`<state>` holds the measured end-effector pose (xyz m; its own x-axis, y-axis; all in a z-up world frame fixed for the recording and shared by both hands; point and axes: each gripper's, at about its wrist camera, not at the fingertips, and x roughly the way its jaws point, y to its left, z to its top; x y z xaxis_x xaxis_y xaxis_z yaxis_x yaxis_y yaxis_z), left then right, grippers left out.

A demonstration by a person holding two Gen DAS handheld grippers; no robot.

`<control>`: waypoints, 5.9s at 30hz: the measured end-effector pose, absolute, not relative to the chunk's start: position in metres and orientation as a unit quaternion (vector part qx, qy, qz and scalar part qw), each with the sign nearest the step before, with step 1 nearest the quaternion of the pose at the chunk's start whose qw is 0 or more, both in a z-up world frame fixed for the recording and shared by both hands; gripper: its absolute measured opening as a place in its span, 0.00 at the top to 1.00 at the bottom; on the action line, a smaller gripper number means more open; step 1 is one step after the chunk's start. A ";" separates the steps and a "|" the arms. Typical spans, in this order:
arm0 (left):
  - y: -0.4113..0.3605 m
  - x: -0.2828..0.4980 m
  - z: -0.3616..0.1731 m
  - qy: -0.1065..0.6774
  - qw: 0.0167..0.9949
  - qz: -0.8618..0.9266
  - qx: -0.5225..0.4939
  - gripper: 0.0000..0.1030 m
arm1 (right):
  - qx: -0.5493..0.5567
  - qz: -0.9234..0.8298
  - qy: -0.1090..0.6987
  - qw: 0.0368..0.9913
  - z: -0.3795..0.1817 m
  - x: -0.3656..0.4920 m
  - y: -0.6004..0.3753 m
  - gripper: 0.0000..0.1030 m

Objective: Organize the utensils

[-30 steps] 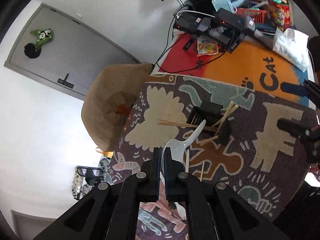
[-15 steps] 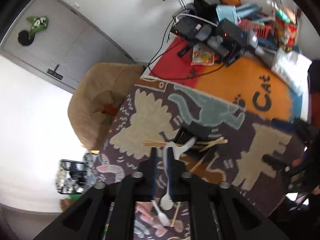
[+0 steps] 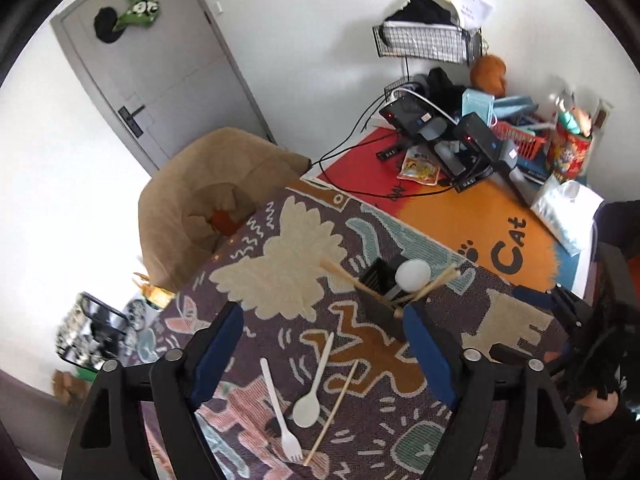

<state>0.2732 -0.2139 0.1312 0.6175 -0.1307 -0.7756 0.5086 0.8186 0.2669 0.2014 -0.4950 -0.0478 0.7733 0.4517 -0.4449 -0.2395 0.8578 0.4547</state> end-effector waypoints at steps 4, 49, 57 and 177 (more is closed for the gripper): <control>-0.183 0.262 0.122 0.378 0.885 -0.175 0.206 0.08 | 0.177 0.182 0.287 0.924 -0.049 0.202 -0.486 0.00; 0.016 0.221 -0.088 0.482 0.834 -0.081 -0.254 0.63 | 0.109 0.189 0.342 0.914 -0.078 0.200 -0.406 0.00; 0.011 0.226 -0.106 0.489 0.818 -0.063 -0.297 0.64 | 0.122 0.188 0.338 0.914 -0.079 0.201 -0.417 0.00; 0.007 0.150 0.047 0.357 0.925 -0.126 0.015 0.98 | -0.031 0.321 0.208 0.924 0.095 0.219 -0.362 0.98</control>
